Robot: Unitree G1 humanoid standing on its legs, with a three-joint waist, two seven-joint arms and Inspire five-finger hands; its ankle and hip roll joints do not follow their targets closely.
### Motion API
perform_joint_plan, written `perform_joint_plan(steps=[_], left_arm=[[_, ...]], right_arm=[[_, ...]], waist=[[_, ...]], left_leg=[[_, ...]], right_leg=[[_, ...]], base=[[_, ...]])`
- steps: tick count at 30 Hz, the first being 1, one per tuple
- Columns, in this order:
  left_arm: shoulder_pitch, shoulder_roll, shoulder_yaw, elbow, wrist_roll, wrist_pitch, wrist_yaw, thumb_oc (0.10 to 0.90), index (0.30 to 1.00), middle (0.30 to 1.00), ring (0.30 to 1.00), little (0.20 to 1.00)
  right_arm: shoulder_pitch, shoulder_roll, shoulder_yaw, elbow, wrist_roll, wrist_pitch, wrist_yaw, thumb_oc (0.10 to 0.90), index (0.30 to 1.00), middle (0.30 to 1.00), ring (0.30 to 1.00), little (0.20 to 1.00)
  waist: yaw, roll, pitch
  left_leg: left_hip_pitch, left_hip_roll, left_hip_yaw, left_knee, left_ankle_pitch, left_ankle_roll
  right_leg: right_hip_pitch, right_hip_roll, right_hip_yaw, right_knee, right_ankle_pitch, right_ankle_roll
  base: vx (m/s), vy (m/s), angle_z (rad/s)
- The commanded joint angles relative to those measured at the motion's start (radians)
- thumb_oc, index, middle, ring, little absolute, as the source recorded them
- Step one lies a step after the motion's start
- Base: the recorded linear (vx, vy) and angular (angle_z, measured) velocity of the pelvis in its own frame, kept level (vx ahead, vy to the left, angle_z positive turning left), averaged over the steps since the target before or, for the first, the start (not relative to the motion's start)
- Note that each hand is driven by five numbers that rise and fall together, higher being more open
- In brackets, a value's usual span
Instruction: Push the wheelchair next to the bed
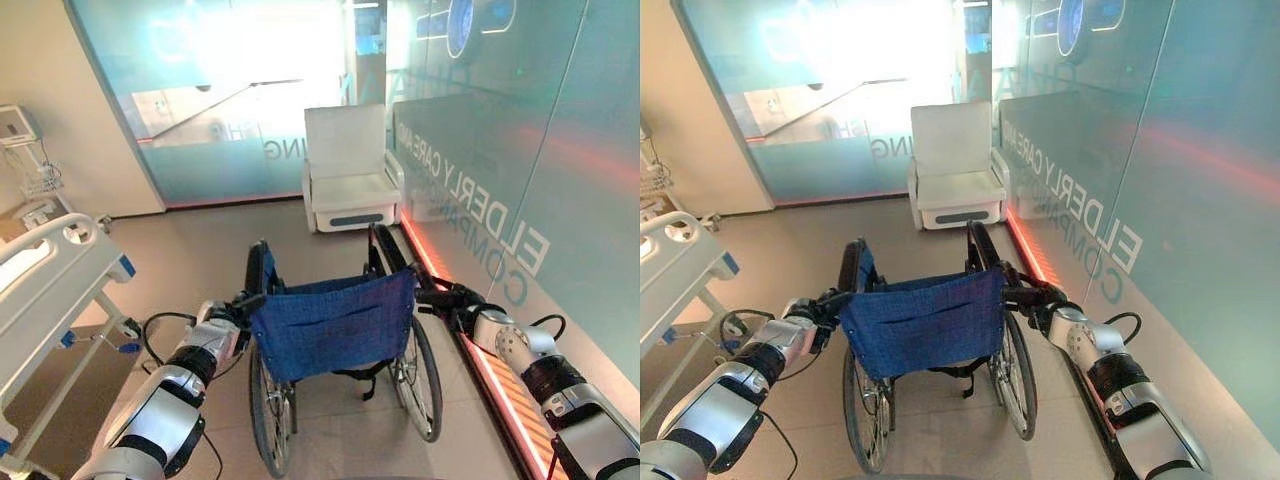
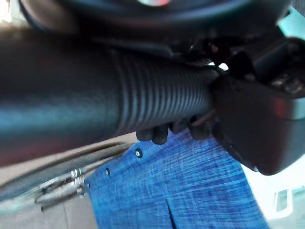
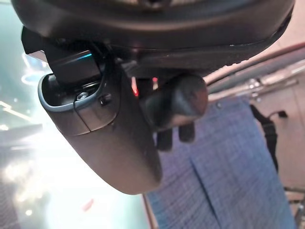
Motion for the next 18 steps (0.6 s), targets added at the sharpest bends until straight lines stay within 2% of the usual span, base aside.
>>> perform_joint_plan(steps=[1, 5, 6, 8, 11, 14, 18], left_arm=[[0.082, -0.539, 0.006, -0.181, -0.764, -0.167, -0.254, 0.4, 0.3, 0.3, 0.3, 0.3], [0.154, -0.526, 0.01, -0.377, -1.045, -0.217, -0.267, 0.4, 0.3, 0.3, 0.3, 0.3], [0.155, -0.525, 0.009, -0.378, -1.045, -0.218, -0.266, 0.4, 0.3, 0.3, 0.3, 0.3], [0.183, -0.493, 0.024, -0.485, -1.184, -0.223, -0.312, 0.4, 0.3, 0.3, 0.3, 0.3], [0.193, -0.475, 0.042, -0.541, -1.226, -0.215, -0.342, 0.4, 0.3, 0.3, 0.3, 0.3], [0.192, -0.416, 0.068, -0.638, -1.291, -0.217, -0.391, 0.4, 0.3, 0.3, 0.3, 0.3], [0.186, -0.387, 0.076, -0.699, -1.262, -0.244, -0.386, 0.4, 0.3, 0.3, 0.3, 0.3]], right_arm=[[-0.321, 0.274, -0.036, -0.338, 0.097, -0.098, 0.2, 0.4, 0.3, 0.3, 0.3, 0.3], [-0.302, 0.234, -0.039, -0.403, 0.153, -0.093, 0.156, 0.4, 0.3, 0.3, 0.3, 0.3], [-0.302, 0.234, -0.039, -0.403, 0.153, -0.093, 0.155, 0.4, 0.3, 0.3, 0.3, 0.3], [-0.301, 0.193, -0.039, -0.42, 0.202, -0.092, 0.137, 0.4, 0.3, 0.3, 0.3, 0.3], [-0.303, 0.165, -0.049, -0.418, 0.231, -0.082, 0.136, 0.4, 0.3, 0.3, 0.3, 0.3], [-0.297, 0.125, -0.068, -0.382, 0.266, -0.071, 0.158, 0.4, 0.3, 0.3, 0.3, 0.3], [-0.285, 0.109, -0.079, -0.352, 0.3, -0.054, 0.173, 0.4, 0.3, 0.3, 0.3, 0.3]], waist=[[0.007, -0.099, 0.128], [0.019, -0.104, 0.131], [0.019, -0.104, 0.131], [0.028, -0.105, 0.132], [0.035, -0.106, 0.132], [0.048, -0.104, 0.125], [0.056, -0.103, 0.117]], left_leg=[[0.051, -0.078, 0.003, 0.014, -0.163, 0.044], [0.053, -0.077, 0.004, 0.013, -0.163, 0.046], [0.053, -0.077, 0.004, 0.013, -0.163, 0.046], [0.052, -0.078, 0.003, 0.012, -0.161, 0.048], [0.053, -0.08, 0.002, 0.012, -0.16, 0.05], [0.056, -0.084, 0.003, 0.012, -0.16, 0.048], [0.061, -0.088, -0.002, 0.012, -0.162, 0.05]], right_leg=[[0.037, 0.043, -0.061, 0.017, -0.084, -0.031], [0.04, 0.038, -0.074, 0.015, -0.08, -0.032], [0.04, 0.038, -0.074, 0.015, -0.08, -0.032], [0.04, 0.037, -0.079, 0.015, -0.077, -0.034], [0.043, 0.035, -0.082, 0.013, -0.076, -0.036], [0.052, 0.03, -0.093, 0.011, -0.074, -0.035], [0.062, 0.025, -0.102, 0.01, -0.076, -0.035]], base=[[-0.03, 0.043, -0.04], [-0.01, 0.034, 0.02], [-0.01, 0.044, 0.05], [-0.02, 0.051, 0.01], [0.0, 0.046, 0.08], [0.02, 0.051, 0.13], [0.03, 0.046, 0.05]])
